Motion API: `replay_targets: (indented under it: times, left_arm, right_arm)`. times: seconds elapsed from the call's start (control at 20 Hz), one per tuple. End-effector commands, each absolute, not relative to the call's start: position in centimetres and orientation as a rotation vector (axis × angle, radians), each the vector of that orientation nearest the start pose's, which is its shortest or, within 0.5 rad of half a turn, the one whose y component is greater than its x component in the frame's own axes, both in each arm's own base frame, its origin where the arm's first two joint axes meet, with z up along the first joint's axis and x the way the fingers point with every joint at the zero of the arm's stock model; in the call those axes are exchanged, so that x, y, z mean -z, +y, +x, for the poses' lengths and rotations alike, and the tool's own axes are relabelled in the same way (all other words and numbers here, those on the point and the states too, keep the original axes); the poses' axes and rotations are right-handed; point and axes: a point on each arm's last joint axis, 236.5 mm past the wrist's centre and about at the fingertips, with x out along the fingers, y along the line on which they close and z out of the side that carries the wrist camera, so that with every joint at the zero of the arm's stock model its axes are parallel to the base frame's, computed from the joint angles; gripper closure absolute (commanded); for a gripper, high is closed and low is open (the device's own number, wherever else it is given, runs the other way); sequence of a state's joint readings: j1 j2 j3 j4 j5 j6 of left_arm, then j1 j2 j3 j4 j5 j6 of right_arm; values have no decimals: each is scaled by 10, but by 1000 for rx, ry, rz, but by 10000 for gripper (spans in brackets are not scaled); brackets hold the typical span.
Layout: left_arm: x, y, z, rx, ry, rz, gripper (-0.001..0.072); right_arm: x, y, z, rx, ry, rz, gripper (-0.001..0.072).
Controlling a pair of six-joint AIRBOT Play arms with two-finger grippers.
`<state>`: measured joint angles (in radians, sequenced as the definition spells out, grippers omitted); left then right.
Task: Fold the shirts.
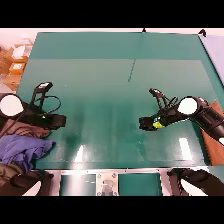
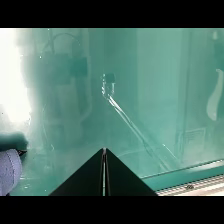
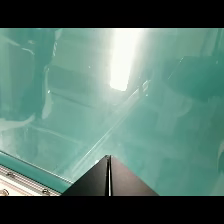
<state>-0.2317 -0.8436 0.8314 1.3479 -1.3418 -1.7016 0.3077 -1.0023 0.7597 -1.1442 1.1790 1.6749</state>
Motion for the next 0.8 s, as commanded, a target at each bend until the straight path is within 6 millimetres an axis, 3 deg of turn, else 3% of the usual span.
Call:
replay_targets:
  times: [0.0, 0.2, 0.3, 0.35, 0.4, 0.5, 0.6, 0.75]
  left_arm:
    - [-26, -107, 232, 253, 1388, -140, 682]
    - [-26, -103, 236, 247, 1371, -116, 682]
    - [-27, -64, 252, 107, 1323, 0, 682]
    - [-32, -34, 264, -2, 1276, 62, 390]
    - [-37, -3, 274, -115, 1234, 105, -13]
    - [-39, 58, 277, -306, 1231, 154, -12]
    - [-19, 98, 272, -405, 1302, 77, -12]
    - [23, 120, 274, -392, 1403, -25, -13]
  right_arm:
    - [19, 169, 232, -385, 1484, 279, 695]
    - [19, 169, 232, -385, 1484, 279, 696]
    - [19, 169, 232, -385, 1484, 279, 696]
    - [19, 169, 232, -385, 1484, 279, 696]
    - [19, 169, 232, -385, 1484, 279, 696]
    - [19, 169, 232, -385, 1485, 279, 696]
    - [19, 169, 232, -385, 1485, 279, 696]
    - [19, 169, 232, -385, 1485, 279, 696]
